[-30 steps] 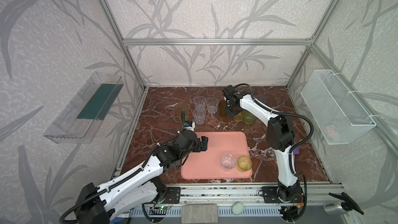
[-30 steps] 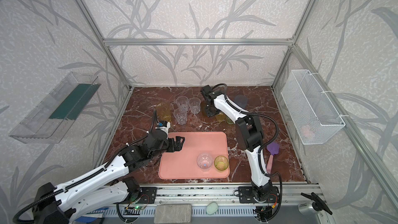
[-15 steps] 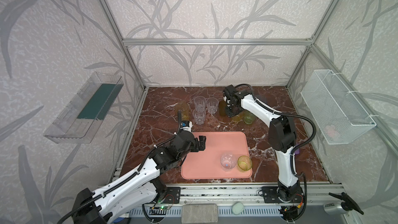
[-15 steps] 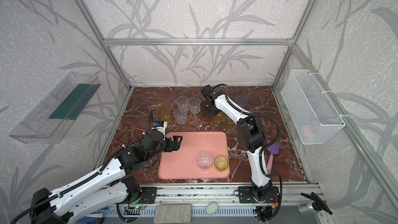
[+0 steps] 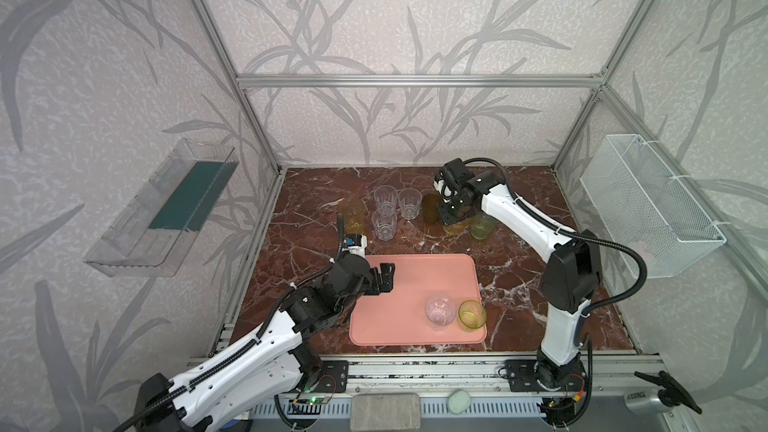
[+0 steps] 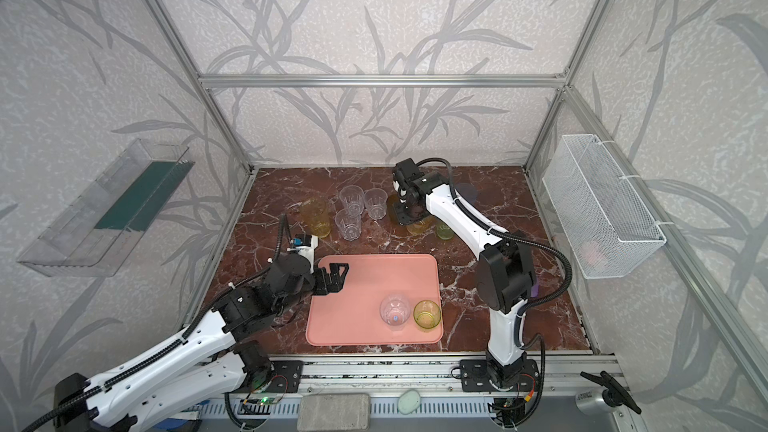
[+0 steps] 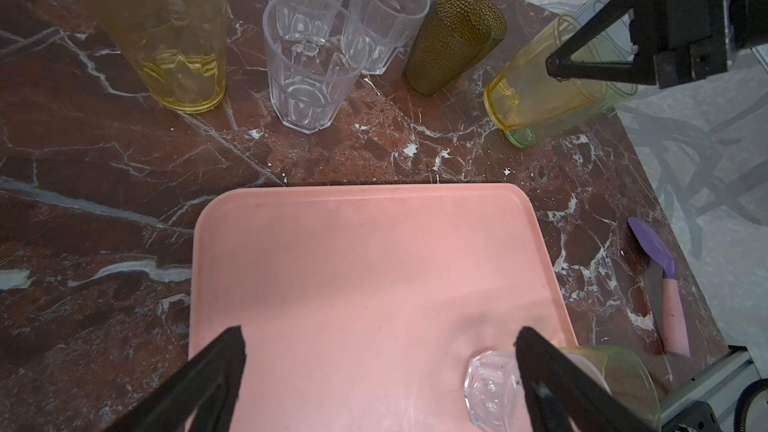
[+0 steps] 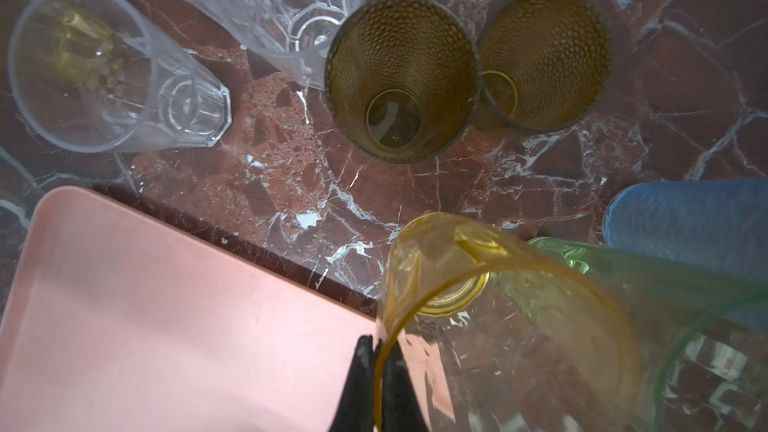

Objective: Place the glasses into the tray
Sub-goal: 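Lift the yellow tumbler with the right gripper and carry it over the tray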

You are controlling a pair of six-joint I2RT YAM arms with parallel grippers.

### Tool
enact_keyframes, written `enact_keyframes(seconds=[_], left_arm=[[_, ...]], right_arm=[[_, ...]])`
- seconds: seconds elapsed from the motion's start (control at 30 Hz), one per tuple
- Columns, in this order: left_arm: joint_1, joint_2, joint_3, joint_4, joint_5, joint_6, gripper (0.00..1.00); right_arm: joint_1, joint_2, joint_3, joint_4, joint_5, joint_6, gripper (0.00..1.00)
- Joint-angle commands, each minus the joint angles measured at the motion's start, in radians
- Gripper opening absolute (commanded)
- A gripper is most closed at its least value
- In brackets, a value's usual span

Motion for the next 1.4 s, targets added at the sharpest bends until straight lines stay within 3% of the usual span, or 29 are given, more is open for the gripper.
enact_keyframes(seconds=[0.0,0.3,0.5,1.0,1.37], left_arm=[[0.006,-0.011,-0.016,0.002,-0.006,0.001,0.99],[0.006,0.035,-0.016,0.026,0.018,-0.023,0.99],[0.007,-0.021,-0.060,0.064,-0.019,-0.040,0.99],[0.009,-0.046,-0.088,0.061,-0.017,-0.059,0.99],[0.011,-0.032,-0.091,0.064,-0.012,-0.062,0.99]], right_arm=[[0.021,-0.064,-0.028,0.000,-0.022,0.015,0.00],[0.066,-0.250,-0.184,0.040,-0.038,0.036,0.00],[0.107,-0.353,-0.301,0.058,-0.054,0.054,0.00],[0.177,-0.518,-0.543,0.043,0.028,0.164,0.00],[0.222,-0.549,-0.675,0.082,0.050,0.238,0.00]])
